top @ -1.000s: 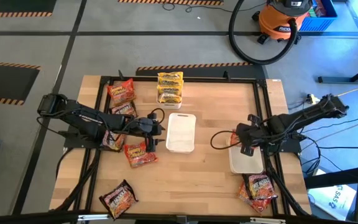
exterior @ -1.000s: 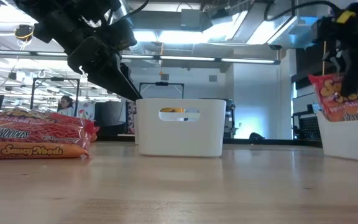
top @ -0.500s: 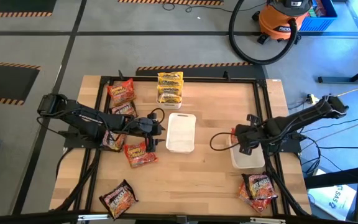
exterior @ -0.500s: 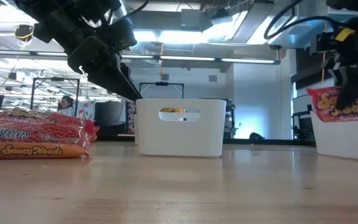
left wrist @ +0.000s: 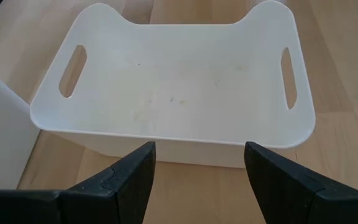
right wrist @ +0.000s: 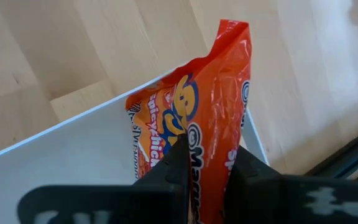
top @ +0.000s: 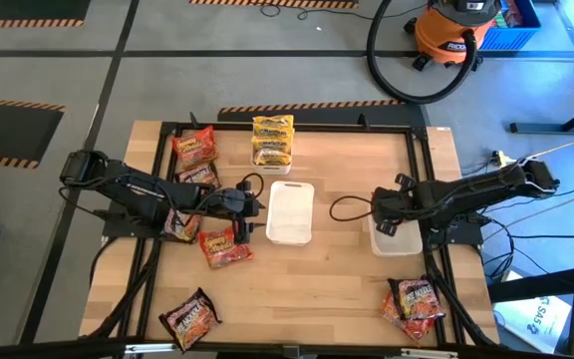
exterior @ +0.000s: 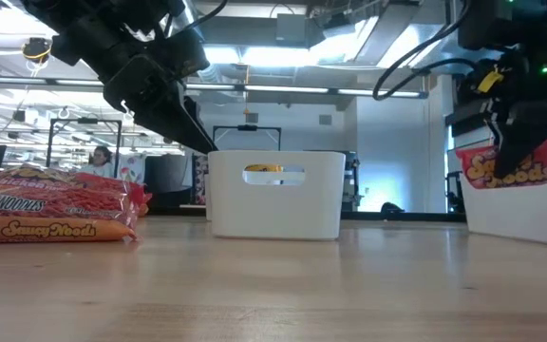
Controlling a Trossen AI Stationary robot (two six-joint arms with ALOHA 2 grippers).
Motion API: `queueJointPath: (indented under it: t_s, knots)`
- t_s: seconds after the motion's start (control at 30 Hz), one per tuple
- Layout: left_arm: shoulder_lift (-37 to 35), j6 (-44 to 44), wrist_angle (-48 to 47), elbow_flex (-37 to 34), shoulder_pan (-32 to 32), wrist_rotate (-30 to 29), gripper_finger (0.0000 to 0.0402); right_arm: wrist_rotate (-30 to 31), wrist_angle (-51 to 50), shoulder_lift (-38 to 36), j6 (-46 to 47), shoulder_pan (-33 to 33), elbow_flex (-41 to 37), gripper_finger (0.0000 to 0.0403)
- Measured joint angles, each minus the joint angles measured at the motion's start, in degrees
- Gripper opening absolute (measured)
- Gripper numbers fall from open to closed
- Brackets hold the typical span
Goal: Sort Maruchan noodles
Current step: Put the orange noodle pack into the bottom right white bin
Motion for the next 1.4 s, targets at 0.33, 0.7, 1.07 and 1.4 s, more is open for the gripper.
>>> queueJointPath:
  t_s: [0.33, 0.7, 1.07, 1.4]
  knots:
    - [0.0, 0.0, -0.1, 0.0, 0.0, 0.5, 0.0240, 0.5, 0.6, 0.7, 0.0, 0.2, 0.0, 0.0035]
    - [0.0, 0.0, -0.2, 0.0, 0.0, 0.6, 0.0240, 0.7, 1.0, 0.7, 0.0, 0.2, 0.0, 0.0137]
    - [0.0, 0.2, 0.1, 0.0, 0.0, 0.6, 0.0239, -4.6, -2.8, 0.7, 0.3, 0.2, 5.2, 0.0181]
    - [0.0, 0.2, 0.8, 0.0, 0.0, 0.6, 0.0239, -9.8, -2.0, 0.7, 4.8, 0.3, 15.1, 0.0182]
